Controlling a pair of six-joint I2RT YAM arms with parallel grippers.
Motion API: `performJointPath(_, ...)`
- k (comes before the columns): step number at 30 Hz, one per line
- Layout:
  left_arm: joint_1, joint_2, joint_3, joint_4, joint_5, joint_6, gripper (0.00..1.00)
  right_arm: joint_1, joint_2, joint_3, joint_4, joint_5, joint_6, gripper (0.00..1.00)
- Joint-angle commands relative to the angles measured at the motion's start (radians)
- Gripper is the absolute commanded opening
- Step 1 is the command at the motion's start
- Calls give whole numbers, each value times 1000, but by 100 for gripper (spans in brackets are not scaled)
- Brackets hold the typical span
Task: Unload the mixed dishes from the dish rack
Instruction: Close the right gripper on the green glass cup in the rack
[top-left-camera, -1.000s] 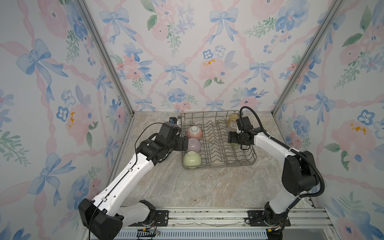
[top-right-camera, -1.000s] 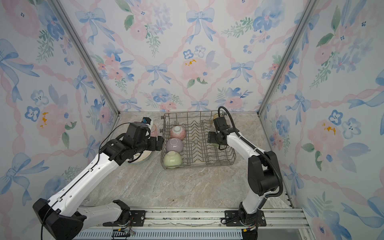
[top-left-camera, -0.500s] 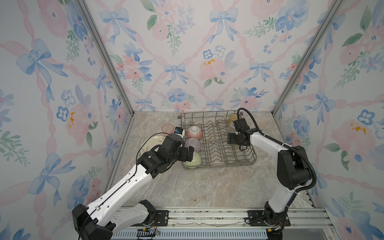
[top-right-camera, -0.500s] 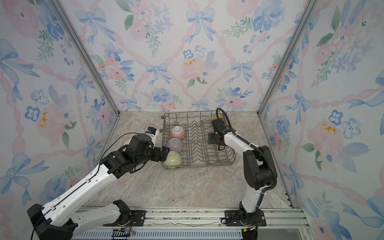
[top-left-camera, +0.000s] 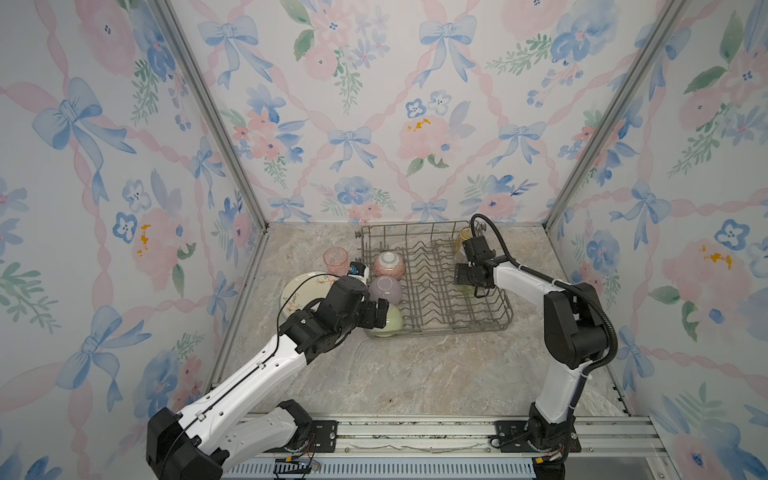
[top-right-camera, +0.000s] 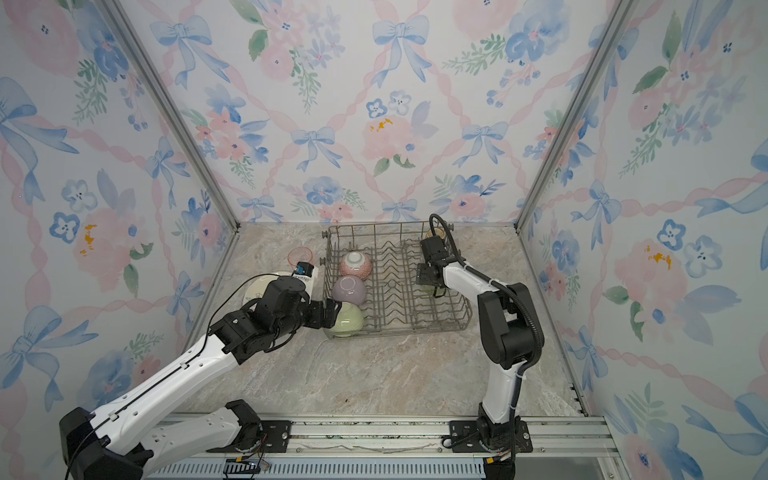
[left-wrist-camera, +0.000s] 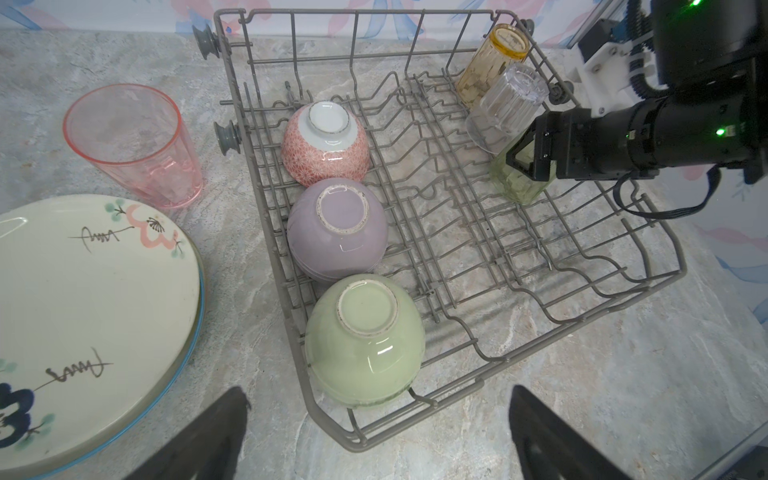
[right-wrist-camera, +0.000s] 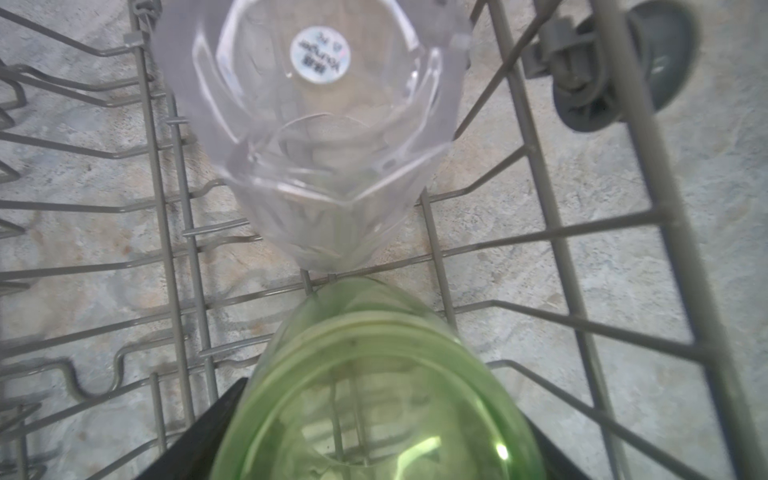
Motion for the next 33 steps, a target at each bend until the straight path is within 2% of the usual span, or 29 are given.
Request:
performJointPath(1, -9, 23, -22, 58, 19, -15, 98, 0, 10, -8, 0, 13, 21, 76)
performJointPath(7, -10, 85, -14, 107, 25, -24, 98, 6, -19, -20, -14, 14, 35, 67)
performJointPath(14, -20, 164, 28, 147, 28, -34, 98, 38, -74, -73, -32, -26, 35, 62)
performJointPath(25, -21, 170, 20, 147, 12, -39, 98, 91, -116, -118, -16, -125, 97, 60)
performJointPath(33, -18, 176, -18, 158, -60, -44, 98, 137, -123, -85, 6, -185, 133, 58)
